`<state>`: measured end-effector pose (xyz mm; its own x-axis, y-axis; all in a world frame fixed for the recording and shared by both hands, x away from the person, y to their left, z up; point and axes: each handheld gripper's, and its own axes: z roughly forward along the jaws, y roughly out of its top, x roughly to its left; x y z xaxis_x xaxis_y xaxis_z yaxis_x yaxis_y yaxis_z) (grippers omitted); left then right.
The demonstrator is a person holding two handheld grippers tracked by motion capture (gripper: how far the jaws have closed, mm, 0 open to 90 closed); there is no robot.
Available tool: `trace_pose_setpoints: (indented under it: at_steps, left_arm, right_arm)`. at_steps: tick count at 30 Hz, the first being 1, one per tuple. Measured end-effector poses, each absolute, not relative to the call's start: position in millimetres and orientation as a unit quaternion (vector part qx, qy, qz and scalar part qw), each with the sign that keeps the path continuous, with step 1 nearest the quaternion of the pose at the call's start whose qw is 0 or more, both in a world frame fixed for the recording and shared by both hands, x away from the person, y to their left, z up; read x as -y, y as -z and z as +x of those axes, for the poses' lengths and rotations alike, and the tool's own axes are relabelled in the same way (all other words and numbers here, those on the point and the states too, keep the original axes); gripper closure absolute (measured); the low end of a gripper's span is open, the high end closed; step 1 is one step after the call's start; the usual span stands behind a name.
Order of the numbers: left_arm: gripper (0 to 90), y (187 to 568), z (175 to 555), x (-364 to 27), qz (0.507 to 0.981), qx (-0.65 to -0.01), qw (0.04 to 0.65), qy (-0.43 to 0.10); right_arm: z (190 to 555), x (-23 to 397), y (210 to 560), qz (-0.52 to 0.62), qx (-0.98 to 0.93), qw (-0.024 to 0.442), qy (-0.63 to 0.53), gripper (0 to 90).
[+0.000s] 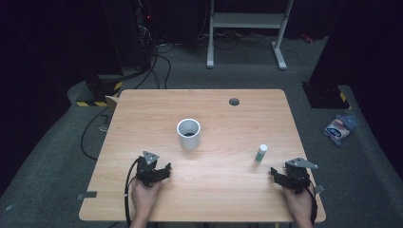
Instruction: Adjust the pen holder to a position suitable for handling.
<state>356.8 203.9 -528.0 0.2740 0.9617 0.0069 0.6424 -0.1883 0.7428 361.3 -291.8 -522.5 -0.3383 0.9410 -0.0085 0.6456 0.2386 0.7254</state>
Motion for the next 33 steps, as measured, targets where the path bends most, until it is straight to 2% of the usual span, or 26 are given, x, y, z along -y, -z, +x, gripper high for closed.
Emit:
trace_pose_setpoints:
  at_steps: [14,24,33]
  left_arm:
    - [24.7,528.2,357.6,-202.7,0.731,-0.548,0.325,-0.245]
    - [20.6,528.2,358.8,-199.8,0.732,-0.548,0.323,-0.243]
    - [25.6,525.1,358.2,-191.8,0.736,-0.532,0.337,-0.248]
  right_arm:
    - [361.5,291.8,522.5,0.525,-0.754,0.230,-0.321,33.1]
    - [361.2,291.6,522.6,0.525,-0.754,0.229,-0.321,32.3]
    - [361.1,291.7,522.7,0.524,-0.755,0.230,-0.321,32.1]
